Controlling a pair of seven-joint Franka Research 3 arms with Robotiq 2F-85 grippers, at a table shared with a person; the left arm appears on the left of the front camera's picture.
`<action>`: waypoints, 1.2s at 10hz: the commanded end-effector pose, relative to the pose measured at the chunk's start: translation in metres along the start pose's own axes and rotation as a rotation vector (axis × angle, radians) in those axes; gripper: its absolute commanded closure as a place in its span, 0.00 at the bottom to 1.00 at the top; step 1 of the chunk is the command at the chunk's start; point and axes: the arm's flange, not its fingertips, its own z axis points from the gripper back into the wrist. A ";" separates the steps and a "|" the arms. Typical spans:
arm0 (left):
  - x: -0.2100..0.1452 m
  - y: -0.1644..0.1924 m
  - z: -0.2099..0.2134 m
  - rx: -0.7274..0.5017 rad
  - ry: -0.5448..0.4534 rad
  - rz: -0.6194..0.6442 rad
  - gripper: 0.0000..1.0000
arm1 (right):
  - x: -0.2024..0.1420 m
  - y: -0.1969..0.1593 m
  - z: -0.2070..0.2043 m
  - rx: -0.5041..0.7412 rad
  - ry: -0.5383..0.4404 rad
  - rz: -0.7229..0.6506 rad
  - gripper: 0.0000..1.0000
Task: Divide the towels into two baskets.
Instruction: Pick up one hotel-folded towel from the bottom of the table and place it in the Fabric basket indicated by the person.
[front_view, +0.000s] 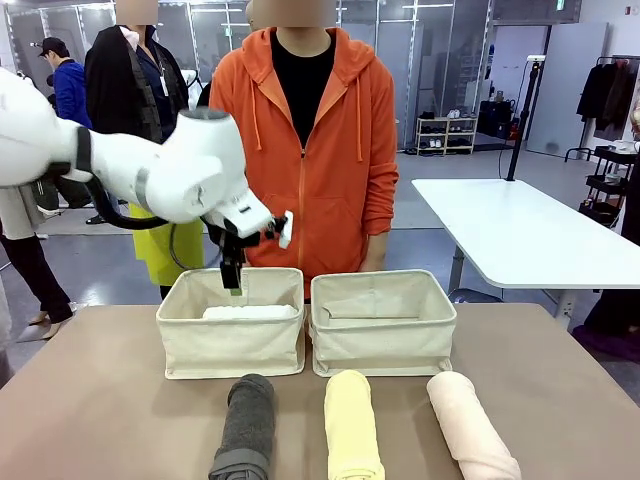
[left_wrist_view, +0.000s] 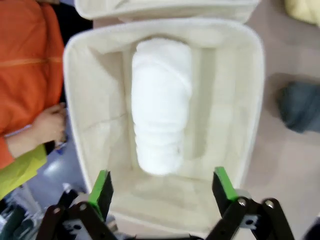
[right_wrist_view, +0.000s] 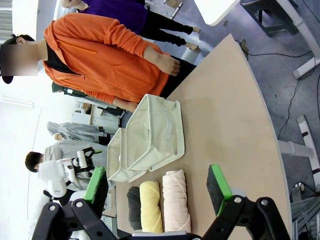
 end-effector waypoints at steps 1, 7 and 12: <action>-0.053 -0.014 0.061 -0.138 -0.060 0.098 0.00 | -0.001 0.002 0.002 0.013 -0.010 0.004 0.00; -0.296 -0.139 0.112 -0.413 -0.643 0.741 0.00 | -0.001 0.002 0.002 0.013 -0.010 0.004 0.00; -0.456 -0.252 0.068 -0.409 -0.952 1.277 0.00 | -0.001 0.002 0.002 0.013 -0.010 0.004 0.00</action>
